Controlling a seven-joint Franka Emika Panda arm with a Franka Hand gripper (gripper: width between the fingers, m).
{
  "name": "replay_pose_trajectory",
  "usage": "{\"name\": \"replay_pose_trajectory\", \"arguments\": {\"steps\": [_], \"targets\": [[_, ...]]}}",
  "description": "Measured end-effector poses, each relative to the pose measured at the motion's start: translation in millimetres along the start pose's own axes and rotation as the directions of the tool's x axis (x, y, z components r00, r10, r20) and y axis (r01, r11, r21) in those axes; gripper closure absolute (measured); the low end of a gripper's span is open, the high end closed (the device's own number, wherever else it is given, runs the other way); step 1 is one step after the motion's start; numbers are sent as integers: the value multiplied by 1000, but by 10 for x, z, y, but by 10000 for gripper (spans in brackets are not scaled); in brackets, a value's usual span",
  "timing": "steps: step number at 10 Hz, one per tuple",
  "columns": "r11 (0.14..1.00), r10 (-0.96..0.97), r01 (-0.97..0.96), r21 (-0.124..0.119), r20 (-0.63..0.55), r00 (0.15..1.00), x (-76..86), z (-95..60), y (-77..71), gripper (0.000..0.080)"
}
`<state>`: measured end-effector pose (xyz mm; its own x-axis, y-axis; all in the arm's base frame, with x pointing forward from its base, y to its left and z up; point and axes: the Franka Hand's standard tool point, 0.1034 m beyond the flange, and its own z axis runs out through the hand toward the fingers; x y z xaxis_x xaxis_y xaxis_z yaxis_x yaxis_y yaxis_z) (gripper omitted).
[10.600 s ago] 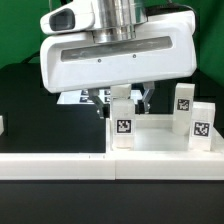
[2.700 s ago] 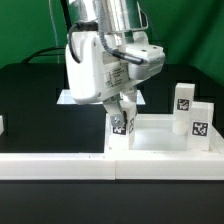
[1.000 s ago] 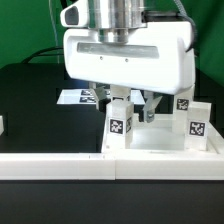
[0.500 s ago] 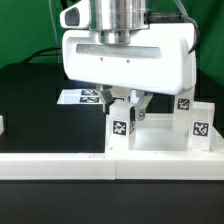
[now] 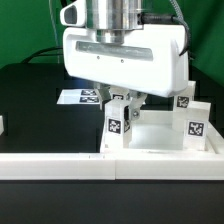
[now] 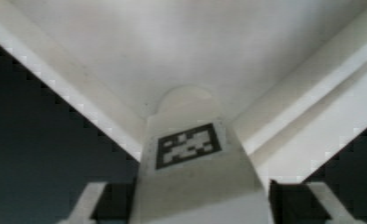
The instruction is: Assemble square table
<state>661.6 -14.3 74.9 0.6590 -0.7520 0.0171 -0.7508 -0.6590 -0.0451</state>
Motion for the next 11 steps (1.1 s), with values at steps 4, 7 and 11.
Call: {"name": "replay_pose_trajectory", "arguments": {"steps": [4,7,11], "targets": [[1000,-8,8,15,-2,1000,-11,-110,-36,448],[998,-5,6,55,-16,1000,15,-409,-118,159],[998,-5,5,59,1,1000,35,-634,-171,150]]}}
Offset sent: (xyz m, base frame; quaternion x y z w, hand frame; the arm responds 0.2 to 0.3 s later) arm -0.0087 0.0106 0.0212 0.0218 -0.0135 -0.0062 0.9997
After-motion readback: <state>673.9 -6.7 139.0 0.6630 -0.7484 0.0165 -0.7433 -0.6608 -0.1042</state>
